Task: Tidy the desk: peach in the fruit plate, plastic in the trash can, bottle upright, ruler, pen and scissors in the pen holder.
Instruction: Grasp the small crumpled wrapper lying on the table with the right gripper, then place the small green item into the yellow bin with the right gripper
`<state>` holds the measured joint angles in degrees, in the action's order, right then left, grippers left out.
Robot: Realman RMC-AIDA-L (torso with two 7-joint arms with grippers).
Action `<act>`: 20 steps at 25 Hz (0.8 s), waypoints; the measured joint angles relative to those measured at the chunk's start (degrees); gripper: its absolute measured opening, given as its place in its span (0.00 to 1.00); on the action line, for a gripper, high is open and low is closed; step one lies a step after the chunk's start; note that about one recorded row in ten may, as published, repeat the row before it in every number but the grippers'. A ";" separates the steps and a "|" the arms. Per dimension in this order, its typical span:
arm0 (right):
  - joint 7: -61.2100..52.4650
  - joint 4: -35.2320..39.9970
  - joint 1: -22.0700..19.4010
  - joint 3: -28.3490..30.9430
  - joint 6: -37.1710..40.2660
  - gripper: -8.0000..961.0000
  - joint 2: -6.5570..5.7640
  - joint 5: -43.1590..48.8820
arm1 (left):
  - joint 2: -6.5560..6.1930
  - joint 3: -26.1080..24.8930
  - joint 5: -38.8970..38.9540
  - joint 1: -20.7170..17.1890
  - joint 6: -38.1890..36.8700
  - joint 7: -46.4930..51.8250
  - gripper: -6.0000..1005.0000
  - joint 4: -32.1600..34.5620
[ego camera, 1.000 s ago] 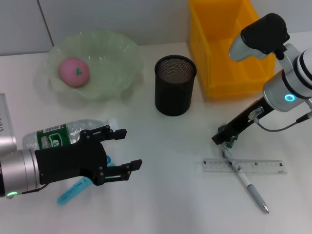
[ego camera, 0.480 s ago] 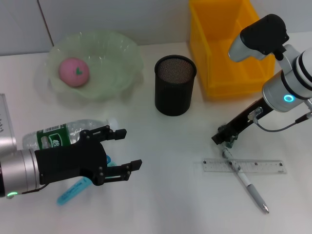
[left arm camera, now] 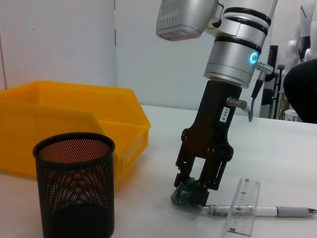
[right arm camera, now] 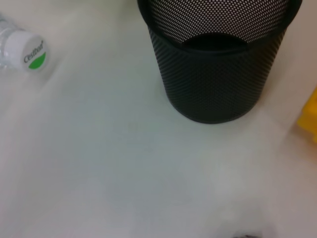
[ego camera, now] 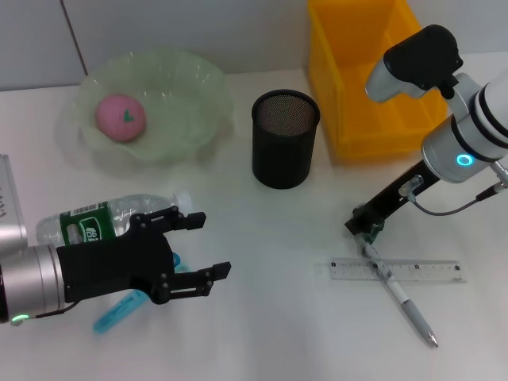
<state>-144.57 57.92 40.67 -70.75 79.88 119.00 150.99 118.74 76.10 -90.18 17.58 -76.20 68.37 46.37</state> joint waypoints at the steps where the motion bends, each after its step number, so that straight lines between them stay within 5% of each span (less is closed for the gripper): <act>1: 0.03 0.00 0.01 0.00 0.00 0.65 0.00 0.00 | 0.00 0.00 0.00 0.00 0.00 0.00 0.79 -0.09; 14: 0.28 -0.80 0.11 0.00 0.17 0.62 0.00 0.00 | 0.00 0.00 0.00 0.18 -0.11 0.00 0.78 -0.14; 20: 0.47 -0.79 0.11 0.00 0.03 0.53 0.00 0.00 | 0.01 0.00 0.00 0.24 -0.13 0.00 0.78 -0.14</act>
<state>-144.10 57.13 40.78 -70.75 79.91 119.00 150.99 118.74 76.10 -90.18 17.81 -76.32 68.37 46.23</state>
